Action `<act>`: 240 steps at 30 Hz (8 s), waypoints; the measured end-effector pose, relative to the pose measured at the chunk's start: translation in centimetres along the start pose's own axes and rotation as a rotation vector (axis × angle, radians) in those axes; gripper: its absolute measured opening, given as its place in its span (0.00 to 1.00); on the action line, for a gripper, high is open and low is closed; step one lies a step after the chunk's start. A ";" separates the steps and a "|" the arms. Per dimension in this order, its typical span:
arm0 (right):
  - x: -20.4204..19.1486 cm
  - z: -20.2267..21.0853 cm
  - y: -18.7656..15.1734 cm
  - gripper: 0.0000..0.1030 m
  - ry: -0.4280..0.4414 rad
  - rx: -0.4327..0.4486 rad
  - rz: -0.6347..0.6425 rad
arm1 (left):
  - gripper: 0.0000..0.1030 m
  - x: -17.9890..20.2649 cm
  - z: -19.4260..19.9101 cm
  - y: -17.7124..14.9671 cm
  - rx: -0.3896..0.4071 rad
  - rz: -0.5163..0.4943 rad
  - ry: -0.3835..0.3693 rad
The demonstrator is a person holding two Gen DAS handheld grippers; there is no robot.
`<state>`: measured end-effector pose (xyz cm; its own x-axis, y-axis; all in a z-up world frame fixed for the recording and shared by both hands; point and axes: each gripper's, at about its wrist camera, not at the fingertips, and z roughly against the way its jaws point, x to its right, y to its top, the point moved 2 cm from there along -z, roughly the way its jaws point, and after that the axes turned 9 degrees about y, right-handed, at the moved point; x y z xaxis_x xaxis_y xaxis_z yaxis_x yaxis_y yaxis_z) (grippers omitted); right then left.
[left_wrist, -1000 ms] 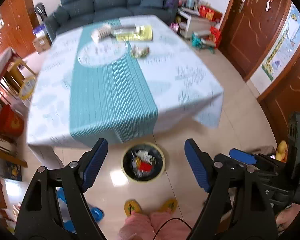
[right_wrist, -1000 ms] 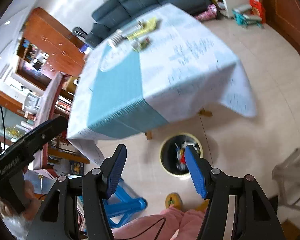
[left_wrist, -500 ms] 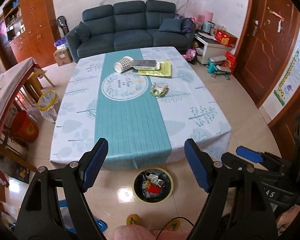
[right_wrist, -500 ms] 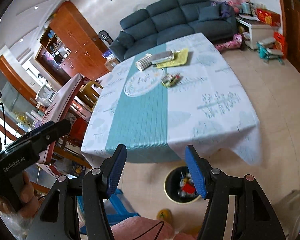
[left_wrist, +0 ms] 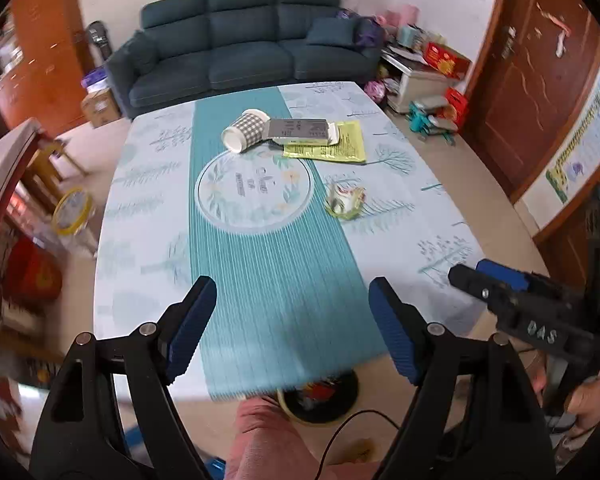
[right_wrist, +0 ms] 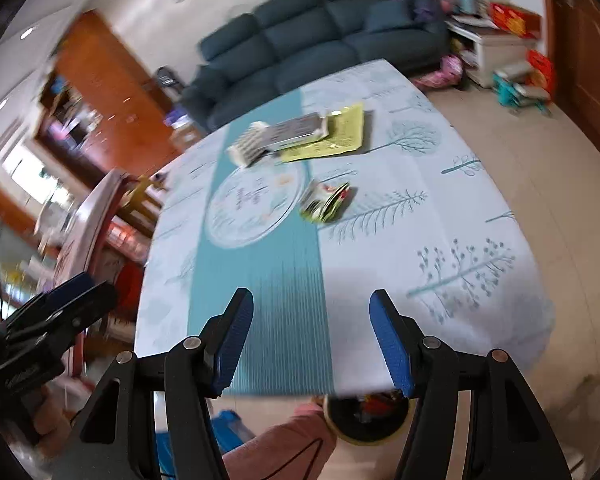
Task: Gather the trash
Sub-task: 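Move both open tools back over the table, then grasp the grey checkered paper cup with the left tool while the right tool grasps the green packet, then lift the paper cup and green packet and carry them over the bin, then open both tools over the bin to drop the cup and packet, then move both open tools back over the table, then grasp the silver box with the left tool while the right tool grasps the yellow packet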
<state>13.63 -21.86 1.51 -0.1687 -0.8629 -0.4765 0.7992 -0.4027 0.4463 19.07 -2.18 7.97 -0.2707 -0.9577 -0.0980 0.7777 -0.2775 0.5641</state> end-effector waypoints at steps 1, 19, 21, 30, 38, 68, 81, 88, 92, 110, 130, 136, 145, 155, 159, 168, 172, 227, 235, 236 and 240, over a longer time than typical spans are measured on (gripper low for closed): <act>0.3 -1.3 0.8 0.60 -0.009 -0.005 -0.026 | 0.74 -0.6 -1.2 1.3 0.001 -0.026 -0.004; 5.1 -21.2 8.9 0.68 -0.184 -0.115 -0.359 | 0.74 -6.0 -19.7 12.8 -0.115 -0.253 -0.083; 4.8 -22.6 9.5 0.71 -0.196 -0.124 -0.358 | 0.74 -6.3 -20.6 13.7 -0.116 -0.247 -0.091; 2.1 -26.7 11.2 0.70 -0.396 -0.180 -0.191 | 0.74 -8.6 -24.1 19.4 -0.135 -0.212 -0.137; 0.6 -27.5 11.1 0.26 -0.450 -0.185 -0.100 | 0.74 -10.4 -31.5 24.7 -0.256 -0.135 -0.200; 1.7 -25.2 16.7 0.23 -0.222 0.004 -0.297 | 0.49 -3.6 -44.4 26.8 -0.452 -0.216 -0.333; 2.0 -21.4 12.9 0.23 -0.141 0.015 -0.323 | 0.27 -8.0 -36.9 25.0 -0.311 -0.107 -0.246; 2.6 -17.7 9.8 0.23 -0.088 0.014 -0.316 | 0.27 -9.5 -29.4 20.3 -0.311 -0.015 -0.305; 2.8 -15.1 7.3 0.23 -0.048 0.007 -0.293 | 0.27 -7.8 -24.6 16.4 -0.283 -0.059 -0.283; 10.6 1.7 -10.9 0.23 0.139 -0.084 -0.115 | 0.28 10.5 -7.3 -5.8 -0.230 -0.129 -0.203; 18.1 -2.3 -25.2 0.23 0.131 -0.288 -0.242 | 0.28 19.7 -9.5 -21.4 -0.335 -0.234 -0.086; 20.2 -9.9 -29.3 0.23 0.090 -0.325 -0.296 | 0.28 18.3 -16.5 -26.6 -0.362 -0.213 -0.087; 23.2 -22.1 -35.1 0.23 0.051 -0.373 -0.328 | 0.29 15.6 -28.7 -34.1 -0.436 -0.129 -0.083; 26.7 -31.0 -39.2 0.40 0.037 -0.408 -0.376 | 0.46 14.3 -36.0 -37.4 -0.446 -0.103 -0.110; 28.1 -32.9 -40.1 0.63 0.008 -0.391 -0.420 | 0.57 13.7 -38.1 -38.2 -0.495 -0.099 -0.107; 27.9 -33.4 -39.6 0.69 -0.028 -0.335 -0.382 | 0.77 12.2 -39.1 -38.7 -0.485 -0.118 -0.054; 27.6 -32.8 -39.6 0.69 -0.027 -0.319 -0.381 | 0.77 11.4 -38.7 -38.2 -0.472 -0.096 -0.040; 3.5 13.5 -14.4 0.70 0.207 -0.018 0.047 | 0.77 6.2 9.0 -9.5 -0.023 0.075 0.014; 1.2 10.9 -8.2 0.70 0.197 0.011 0.097 | 0.77 4.4 8.2 -4.9 0.035 0.081 -0.014; 1.0 10.2 -7.5 0.70 0.191 0.013 0.098 | 0.77 4.1 7.8 -4.2 0.040 0.071 -0.017; 0.1 6.6 -4.4 0.70 0.160 0.021 0.077 | 0.77 2.4 4.2 -0.7 0.054 -0.003 -0.011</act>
<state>6.26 -22.19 4.48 -0.0121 -0.8328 -0.5535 0.7938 -0.3446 0.5011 15.49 -3.95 10.78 -0.2795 -0.9559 -0.0906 0.7451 -0.2754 0.6074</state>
